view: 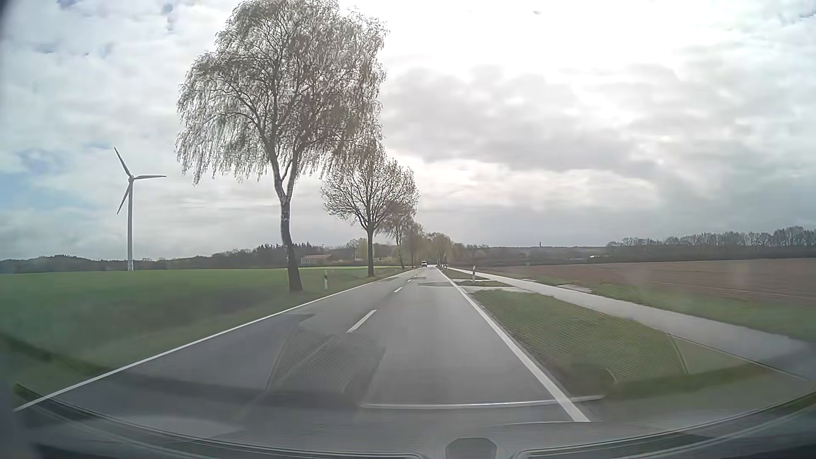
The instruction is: Follow the waypoints while adhering to traffic rules and regulations
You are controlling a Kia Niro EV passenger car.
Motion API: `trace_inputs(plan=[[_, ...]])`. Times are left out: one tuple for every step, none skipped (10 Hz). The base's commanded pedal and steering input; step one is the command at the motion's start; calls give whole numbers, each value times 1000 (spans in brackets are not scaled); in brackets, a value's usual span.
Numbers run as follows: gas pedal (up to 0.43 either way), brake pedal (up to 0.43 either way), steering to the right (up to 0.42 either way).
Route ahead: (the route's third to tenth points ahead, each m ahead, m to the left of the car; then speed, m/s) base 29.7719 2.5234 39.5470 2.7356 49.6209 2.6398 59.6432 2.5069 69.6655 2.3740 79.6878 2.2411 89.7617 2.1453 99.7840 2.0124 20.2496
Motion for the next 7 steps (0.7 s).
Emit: trace_inputs(plan=[[150,0,-2],[138,0,-2],[138,0,-2],[138,0,-1],[138,0,-1],[130,0,-1],[130,0,-1]])
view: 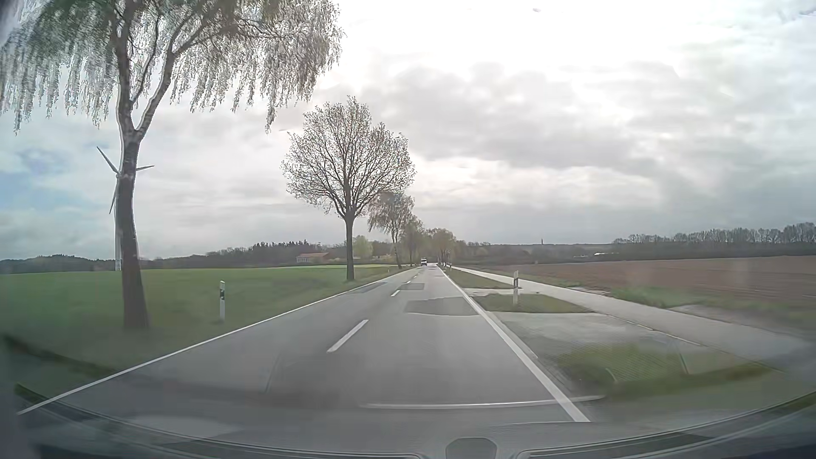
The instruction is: Follow the waypoints while adhering to traffic rules and regulations
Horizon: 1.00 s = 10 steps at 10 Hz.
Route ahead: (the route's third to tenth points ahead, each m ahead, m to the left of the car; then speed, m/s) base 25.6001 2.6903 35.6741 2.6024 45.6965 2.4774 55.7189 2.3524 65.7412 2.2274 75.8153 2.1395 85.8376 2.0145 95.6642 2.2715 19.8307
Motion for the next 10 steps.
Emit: trace_inputs(plan=[[130,0,0],[130,0,0],[130,0,0],[130,0,0],[130,0,0],[130,0,-1],[138,0,0],[138,0,0],[138,0,0],[138,0,0]])
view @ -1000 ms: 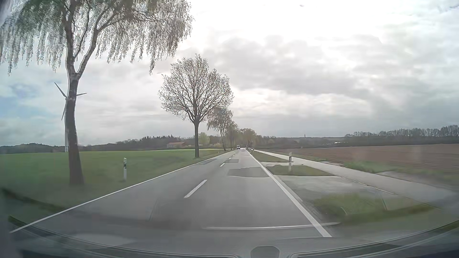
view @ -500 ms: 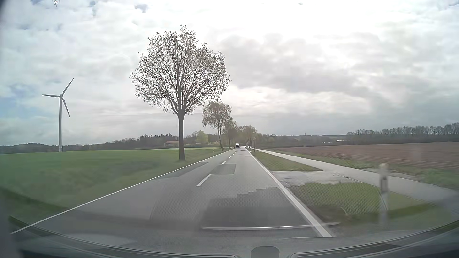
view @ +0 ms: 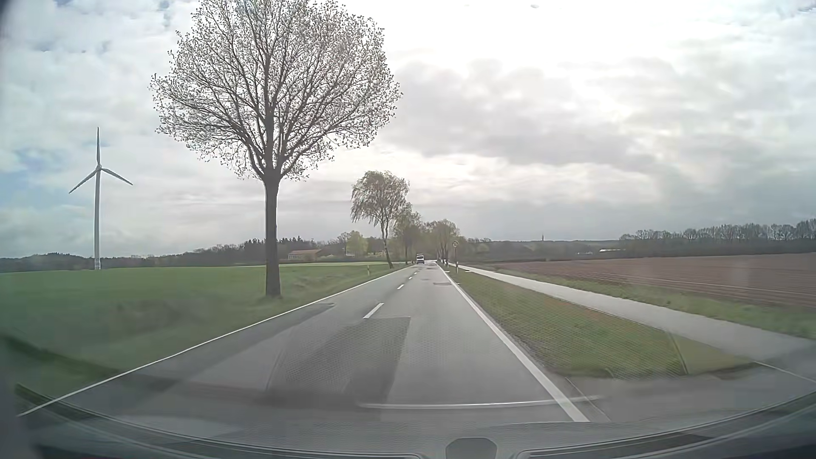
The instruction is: Follow the waypoints while adhering to traffic rules and regulations
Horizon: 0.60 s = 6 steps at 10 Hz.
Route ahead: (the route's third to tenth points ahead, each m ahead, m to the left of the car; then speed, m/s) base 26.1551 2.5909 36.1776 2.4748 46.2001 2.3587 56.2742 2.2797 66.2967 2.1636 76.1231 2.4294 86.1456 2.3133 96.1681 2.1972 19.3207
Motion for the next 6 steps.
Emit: trace_inputs(plan=[[138,0,-1],[138,0,-1],[138,0,-1],[138,0,-1],[138,0,-1],[138,0,-1]])
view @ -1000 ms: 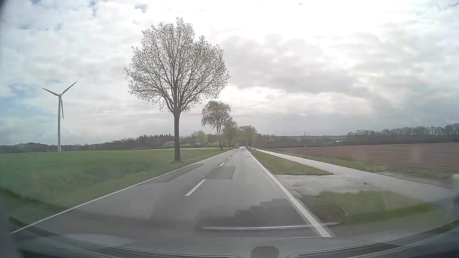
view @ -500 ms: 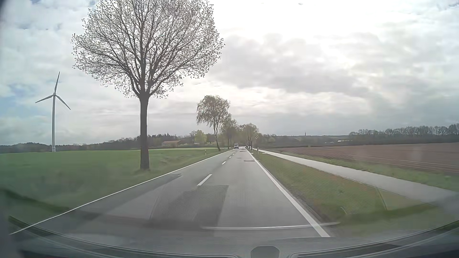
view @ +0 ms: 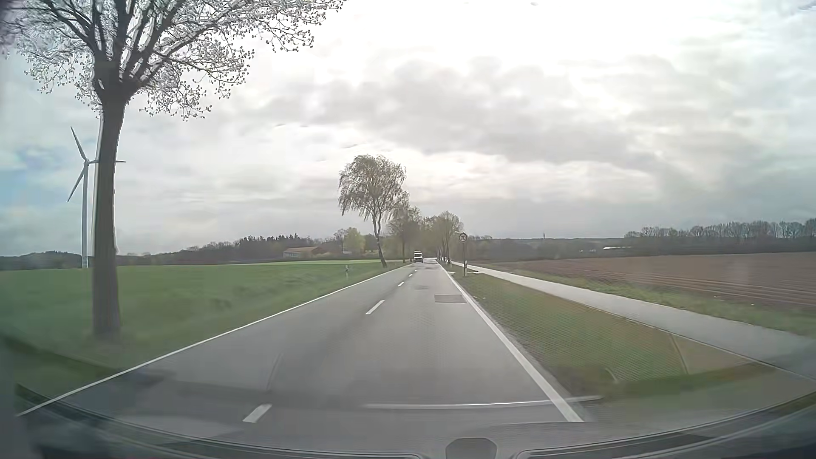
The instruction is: Follow the waypoints while adhering to traffic rules and regulations
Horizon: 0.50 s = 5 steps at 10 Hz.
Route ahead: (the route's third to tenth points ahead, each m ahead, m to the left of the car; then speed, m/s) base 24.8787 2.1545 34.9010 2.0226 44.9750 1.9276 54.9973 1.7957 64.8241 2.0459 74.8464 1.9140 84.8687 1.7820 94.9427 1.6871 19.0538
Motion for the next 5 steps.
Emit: trace_inputs(plan=[[138,0,-1],[130,0,-1],[130,0,-1],[118,0,0],[118,0,-1]])
